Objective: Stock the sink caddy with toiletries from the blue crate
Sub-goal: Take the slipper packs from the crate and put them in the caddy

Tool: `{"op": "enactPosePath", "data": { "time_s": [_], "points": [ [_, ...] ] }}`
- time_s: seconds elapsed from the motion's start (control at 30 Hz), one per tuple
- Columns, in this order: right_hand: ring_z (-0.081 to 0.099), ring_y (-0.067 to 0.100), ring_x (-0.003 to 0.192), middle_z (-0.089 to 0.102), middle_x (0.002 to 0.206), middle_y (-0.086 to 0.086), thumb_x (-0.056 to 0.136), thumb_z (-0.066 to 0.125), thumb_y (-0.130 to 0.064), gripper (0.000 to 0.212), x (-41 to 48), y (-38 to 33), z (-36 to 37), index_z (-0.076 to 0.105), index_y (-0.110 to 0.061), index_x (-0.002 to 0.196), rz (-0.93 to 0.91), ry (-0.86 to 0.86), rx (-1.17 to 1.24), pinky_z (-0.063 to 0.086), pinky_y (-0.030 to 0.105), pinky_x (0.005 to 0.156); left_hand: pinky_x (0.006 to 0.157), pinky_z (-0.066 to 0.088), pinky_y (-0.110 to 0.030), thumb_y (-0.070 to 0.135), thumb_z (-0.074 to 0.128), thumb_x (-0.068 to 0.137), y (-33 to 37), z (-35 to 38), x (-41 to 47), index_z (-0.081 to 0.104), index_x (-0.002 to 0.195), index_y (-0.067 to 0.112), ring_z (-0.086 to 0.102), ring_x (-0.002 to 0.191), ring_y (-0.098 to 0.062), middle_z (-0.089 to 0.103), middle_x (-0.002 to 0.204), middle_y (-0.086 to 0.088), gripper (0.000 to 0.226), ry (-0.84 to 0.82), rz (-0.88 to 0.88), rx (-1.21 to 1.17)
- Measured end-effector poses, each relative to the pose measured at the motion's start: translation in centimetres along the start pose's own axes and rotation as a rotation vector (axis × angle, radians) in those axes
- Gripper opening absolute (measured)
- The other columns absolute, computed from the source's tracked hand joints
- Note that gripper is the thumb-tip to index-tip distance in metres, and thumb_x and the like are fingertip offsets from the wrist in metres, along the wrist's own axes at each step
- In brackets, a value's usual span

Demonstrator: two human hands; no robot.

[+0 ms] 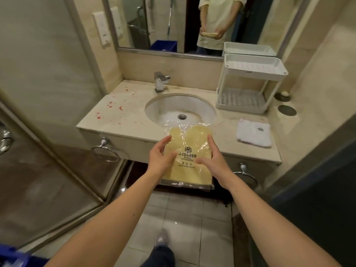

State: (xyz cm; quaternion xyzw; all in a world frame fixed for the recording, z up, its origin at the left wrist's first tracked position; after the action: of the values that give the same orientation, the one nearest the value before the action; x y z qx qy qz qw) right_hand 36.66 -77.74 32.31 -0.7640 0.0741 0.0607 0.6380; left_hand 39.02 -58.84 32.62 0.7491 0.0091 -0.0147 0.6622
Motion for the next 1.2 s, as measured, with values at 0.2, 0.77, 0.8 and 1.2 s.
{"op": "enactPosePath", "data": {
  "time_s": [0.2,0.77,0.8,1.2],
  "points": [
    [0.017,0.008,0.147,0.015,0.161,-0.015,0.089,0.064,-0.011,0.086,2.9,0.8,-3.8,0.016,-0.038,0.154,0.052,0.11,-0.02,0.022,0.025,0.106,0.077,0.036,0.006,-0.007,0.065,0.083,0.3,4.2,5.4,0.055,0.135,0.02,0.051,0.112,0.002,0.057,0.133,0.007,0.059,-0.095,0.002,0.006],
    [0.057,-0.006,0.097,0.026,0.16,-0.008,0.083,0.047,0.011,0.085,12.1,0.2,-11.1,0.028,-0.035,0.153,0.127,0.464,-0.014,0.054,0.015,0.062,0.076,0.042,-0.012,0.003,0.068,0.082,1.5,13.0,19.8,0.038,0.146,0.024,0.05,0.112,-0.01,0.046,0.135,0.006,0.074,-0.533,-0.034,0.177],
    [0.058,0.007,0.11,0.026,0.16,-0.008,0.083,0.047,0.011,0.085,12.3,0.3,-11.6,0.028,-0.035,0.152,0.136,0.485,-0.026,0.057,0.026,0.07,0.074,0.044,-0.014,0.003,0.068,0.081,1.4,13.4,20.2,0.037,0.147,0.025,0.053,0.109,-0.012,0.045,0.135,0.004,0.076,-0.559,-0.043,0.201],
    [0.056,0.024,0.118,0.028,0.158,-0.011,0.085,0.045,0.008,0.083,18.3,3.1,-19.2,0.028,-0.04,0.151,0.2,0.501,-0.055,0.058,0.034,0.075,0.081,0.054,-0.031,-0.001,0.063,0.08,0.9,21.4,25.2,0.046,0.142,0.024,0.057,0.098,-0.018,0.041,0.138,-0.005,0.069,-0.62,0.062,0.472]
  ]
}}
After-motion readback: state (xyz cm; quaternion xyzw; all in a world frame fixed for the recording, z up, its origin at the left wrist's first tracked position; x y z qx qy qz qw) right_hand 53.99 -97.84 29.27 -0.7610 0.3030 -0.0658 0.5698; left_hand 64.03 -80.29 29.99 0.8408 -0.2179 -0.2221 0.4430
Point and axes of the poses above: each hand's wrist, its own x-axis towards the middle knuckle, its own z-axis out of the palm, y = z × x, the point moved 4 cm from there along x, towards the middle knuckle
